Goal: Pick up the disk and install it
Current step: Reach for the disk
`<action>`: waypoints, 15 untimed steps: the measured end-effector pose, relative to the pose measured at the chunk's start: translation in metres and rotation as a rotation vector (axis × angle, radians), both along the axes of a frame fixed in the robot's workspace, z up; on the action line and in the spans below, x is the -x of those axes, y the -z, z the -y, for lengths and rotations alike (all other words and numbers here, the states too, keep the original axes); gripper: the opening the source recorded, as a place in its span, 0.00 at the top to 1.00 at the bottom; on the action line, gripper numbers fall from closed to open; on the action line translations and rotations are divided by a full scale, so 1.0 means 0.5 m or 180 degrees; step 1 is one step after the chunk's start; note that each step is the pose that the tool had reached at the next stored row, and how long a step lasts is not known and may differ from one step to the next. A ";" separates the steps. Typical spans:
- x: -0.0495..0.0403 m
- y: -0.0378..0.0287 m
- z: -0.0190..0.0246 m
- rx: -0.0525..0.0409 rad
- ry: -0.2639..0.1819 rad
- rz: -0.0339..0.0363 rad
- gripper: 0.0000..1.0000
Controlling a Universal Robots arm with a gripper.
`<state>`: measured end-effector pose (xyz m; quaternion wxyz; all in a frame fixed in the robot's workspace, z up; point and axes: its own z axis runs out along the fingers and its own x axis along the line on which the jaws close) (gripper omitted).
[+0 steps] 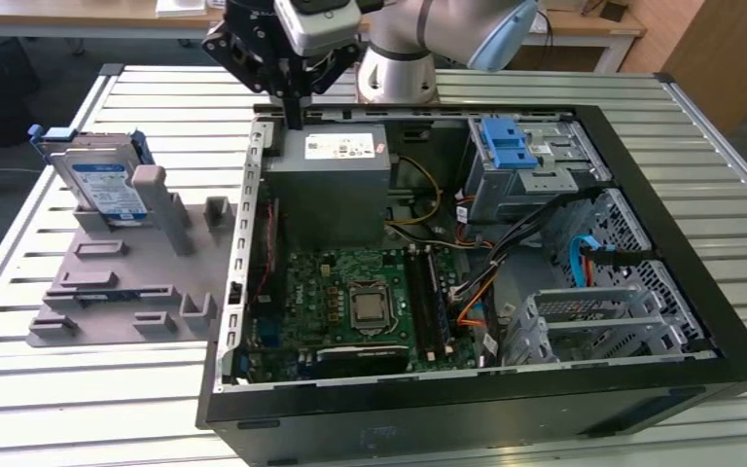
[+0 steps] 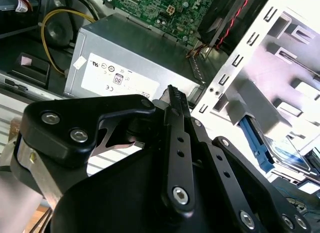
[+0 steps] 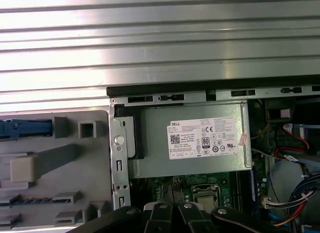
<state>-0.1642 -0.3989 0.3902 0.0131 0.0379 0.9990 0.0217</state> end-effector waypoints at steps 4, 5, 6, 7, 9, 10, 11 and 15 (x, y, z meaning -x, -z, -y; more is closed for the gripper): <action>0.002 0.000 0.0000 0.0000 0.0000 0.0000 0.89; 0.003 0.000 0.0000 0.0000 0.0000 0.0000 0.89; 0.004 0.000 0.0000 0.0000 0.0000 0.0000 0.89; 0.004 0.001 0.0000 0.0000 0.0000 0.0000 0.89; 0.005 0.001 0.0000 0.0000 0.0000 0.0000 0.89; 0.006 0.001 0.0000 0.0000 0.0000 0.0000 0.89; 0.006 0.001 0.0000 0.0000 0.0000 0.0000 0.89; 0.008 0.001 0.0000 0.0000 0.0000 0.0000 0.89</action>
